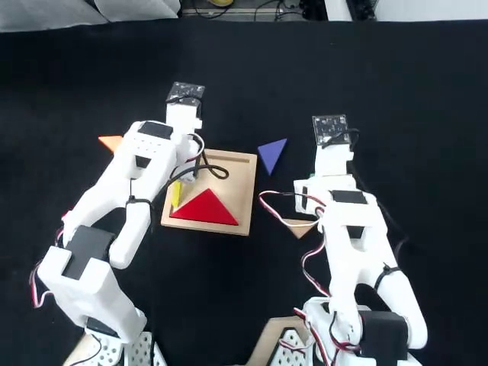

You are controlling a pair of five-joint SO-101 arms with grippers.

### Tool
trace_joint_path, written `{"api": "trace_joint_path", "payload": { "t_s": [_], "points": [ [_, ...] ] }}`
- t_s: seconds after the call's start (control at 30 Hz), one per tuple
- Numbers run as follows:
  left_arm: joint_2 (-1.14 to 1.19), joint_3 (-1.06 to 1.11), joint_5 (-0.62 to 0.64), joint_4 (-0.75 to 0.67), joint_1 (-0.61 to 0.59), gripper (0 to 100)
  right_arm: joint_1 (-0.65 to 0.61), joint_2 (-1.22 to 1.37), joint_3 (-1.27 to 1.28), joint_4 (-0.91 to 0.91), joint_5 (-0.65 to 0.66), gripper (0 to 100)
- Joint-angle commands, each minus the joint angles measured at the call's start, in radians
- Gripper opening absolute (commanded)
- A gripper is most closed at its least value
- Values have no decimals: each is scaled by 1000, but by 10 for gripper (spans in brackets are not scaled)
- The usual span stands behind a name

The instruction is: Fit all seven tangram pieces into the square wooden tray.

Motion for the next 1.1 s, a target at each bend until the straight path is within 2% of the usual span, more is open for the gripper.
{"api": "trace_joint_path", "payload": {
  "t_s": [0.0, 0.1, 0.23, 0.37, 0.73, 0.9, 1.07],
  "points": [
    [37, -39, 12, -12, -8, 33, 11, -42, -41, -17, -9, 166],
    [97, -81, 12, 29, -10, 32, 11, -41, -41, -17, -9, 166],
    [107, -191, 9, 184, -2, 30, 11, -41, -42, -17, -9, 166],
    [117, -266, 9, 252, -10, 31, 11, -41, -42, -17, -9, 166],
    [184, -266, 14, 241, -13, 35, 11, -42, -42, -17, -9, 166],
    [189, -288, 43, 242, -41, 145, 11, -41, -42, -17, -9, 166],
    [190, -315, 41, 242, -67, 155, 9, -42, -42, -17, -9, 166]
  ]
}}
